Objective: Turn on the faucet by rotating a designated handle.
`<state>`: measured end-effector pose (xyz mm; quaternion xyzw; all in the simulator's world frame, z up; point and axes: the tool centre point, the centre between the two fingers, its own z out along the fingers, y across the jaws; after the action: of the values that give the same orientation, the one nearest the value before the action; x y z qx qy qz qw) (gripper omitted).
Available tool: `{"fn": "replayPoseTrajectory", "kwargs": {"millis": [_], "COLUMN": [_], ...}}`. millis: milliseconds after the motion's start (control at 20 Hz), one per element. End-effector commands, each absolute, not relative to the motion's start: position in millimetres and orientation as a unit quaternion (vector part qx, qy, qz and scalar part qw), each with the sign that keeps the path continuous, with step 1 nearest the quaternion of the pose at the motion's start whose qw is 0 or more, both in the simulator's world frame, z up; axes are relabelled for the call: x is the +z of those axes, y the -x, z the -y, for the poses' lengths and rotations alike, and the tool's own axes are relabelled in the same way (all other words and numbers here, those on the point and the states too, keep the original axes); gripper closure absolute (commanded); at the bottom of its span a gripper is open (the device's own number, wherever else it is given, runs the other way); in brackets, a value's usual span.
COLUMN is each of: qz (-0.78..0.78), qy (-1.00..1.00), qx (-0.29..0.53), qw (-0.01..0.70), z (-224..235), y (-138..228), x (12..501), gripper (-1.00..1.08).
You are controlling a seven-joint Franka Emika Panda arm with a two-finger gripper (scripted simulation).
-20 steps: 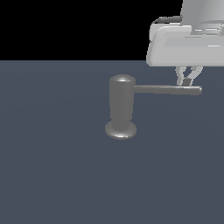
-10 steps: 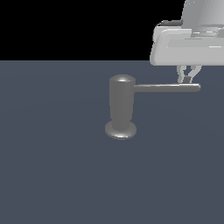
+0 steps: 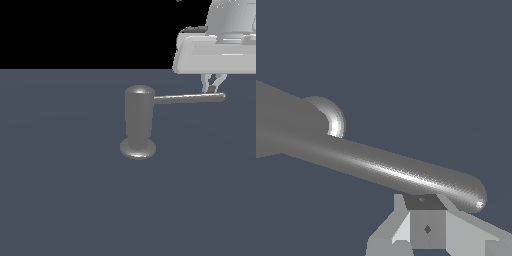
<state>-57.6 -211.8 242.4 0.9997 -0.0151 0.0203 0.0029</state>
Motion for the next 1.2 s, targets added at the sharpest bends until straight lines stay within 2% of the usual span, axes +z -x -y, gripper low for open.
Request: {"fn": "replayPoseTrajectory", "kwargs": {"millis": [0,350,400,1150], "qz": [0.03,0.032,0.009,0.016], "qy": [-1.0,-0.999,-1.0,-1.0], "qx": [0.003,0.001,0.02,0.014], "qw": [0.001,0.0,0.001,0.0], "z": [231.3,244.4,219.1,219.7], "y": [64.4,51.9,36.2,-9.7], "x": [225.0,222.6,243.0,237.3], "gripper": [1.08,1.08,1.08,1.08]}}
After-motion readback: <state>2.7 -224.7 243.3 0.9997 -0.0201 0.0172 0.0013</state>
